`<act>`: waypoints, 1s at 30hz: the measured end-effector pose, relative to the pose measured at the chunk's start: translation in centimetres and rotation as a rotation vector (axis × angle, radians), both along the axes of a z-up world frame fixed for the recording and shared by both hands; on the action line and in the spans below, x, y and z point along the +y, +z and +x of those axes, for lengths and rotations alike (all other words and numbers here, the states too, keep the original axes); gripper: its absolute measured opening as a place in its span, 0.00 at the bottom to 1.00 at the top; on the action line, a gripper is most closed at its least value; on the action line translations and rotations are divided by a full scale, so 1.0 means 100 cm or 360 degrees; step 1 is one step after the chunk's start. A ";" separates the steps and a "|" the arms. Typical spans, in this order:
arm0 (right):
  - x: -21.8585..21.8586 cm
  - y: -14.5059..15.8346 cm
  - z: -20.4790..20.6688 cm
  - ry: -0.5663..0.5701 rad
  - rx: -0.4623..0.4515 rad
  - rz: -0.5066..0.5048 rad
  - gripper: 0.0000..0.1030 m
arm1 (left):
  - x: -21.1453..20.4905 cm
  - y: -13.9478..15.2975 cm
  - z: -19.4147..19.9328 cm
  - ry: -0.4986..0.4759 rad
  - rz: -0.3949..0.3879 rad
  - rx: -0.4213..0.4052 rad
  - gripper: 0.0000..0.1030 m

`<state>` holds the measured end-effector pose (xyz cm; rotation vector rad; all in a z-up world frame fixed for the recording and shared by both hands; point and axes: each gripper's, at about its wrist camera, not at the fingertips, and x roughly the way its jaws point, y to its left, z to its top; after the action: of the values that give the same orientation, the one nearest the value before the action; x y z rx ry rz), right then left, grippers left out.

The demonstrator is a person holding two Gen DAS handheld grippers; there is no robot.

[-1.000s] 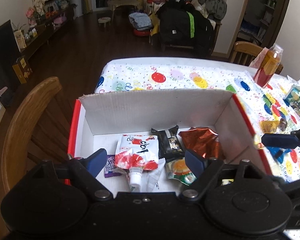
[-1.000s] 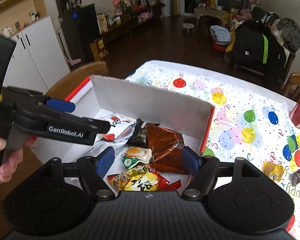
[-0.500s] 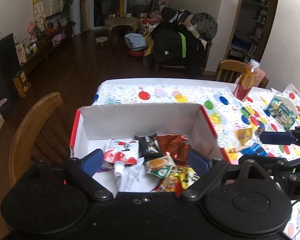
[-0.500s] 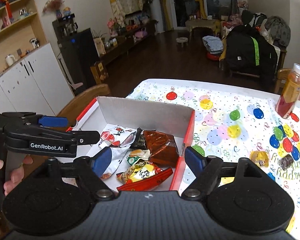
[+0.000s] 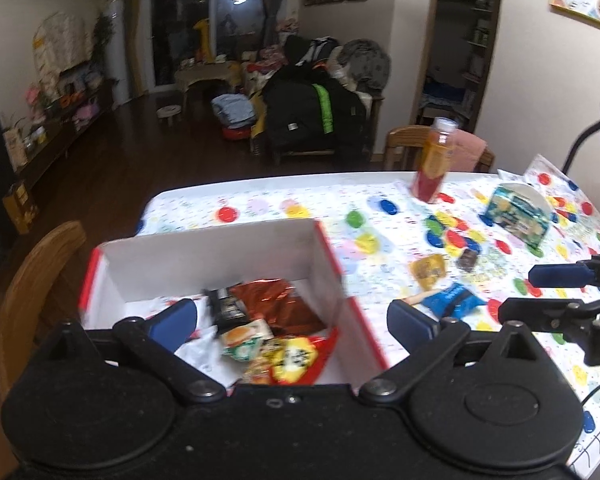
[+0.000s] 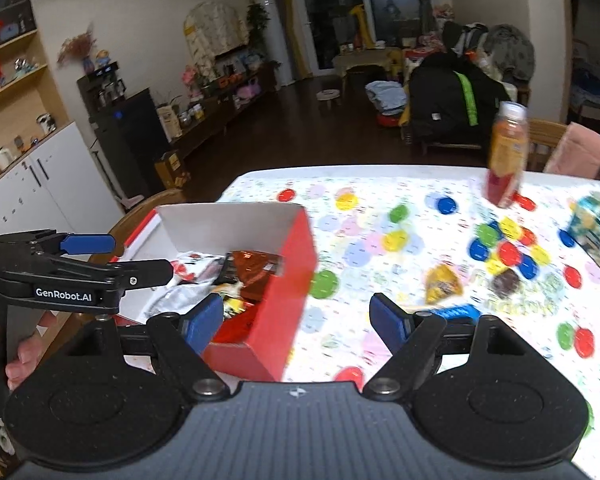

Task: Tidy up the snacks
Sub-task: 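Withdraw both tools from the box toward the remaining snacks, then grasp the blue packet with the left tool while the right tool grasps the brown square candy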

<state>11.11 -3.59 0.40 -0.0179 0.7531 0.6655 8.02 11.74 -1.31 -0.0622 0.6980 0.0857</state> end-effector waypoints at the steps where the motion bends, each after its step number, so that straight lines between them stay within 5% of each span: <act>1: -0.008 -0.001 0.000 -0.0008 0.0001 0.0001 0.78 | -0.007 0.000 0.001 -0.0020 0.0002 -0.0007 0.99; 13: -0.097 -0.018 0.019 -0.0149 0.0010 -0.0091 0.78 | -0.093 -0.019 0.031 -0.0194 0.0002 0.0010 1.00; 30: -0.162 -0.064 0.120 -0.0363 0.0141 -0.0126 0.78 | -0.166 -0.075 0.102 -0.0382 0.0042 0.0072 0.99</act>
<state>23.10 -19.80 -5.97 0.0249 0.8520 0.4211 18.25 -4.82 -8.84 0.0490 0.7449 -0.1340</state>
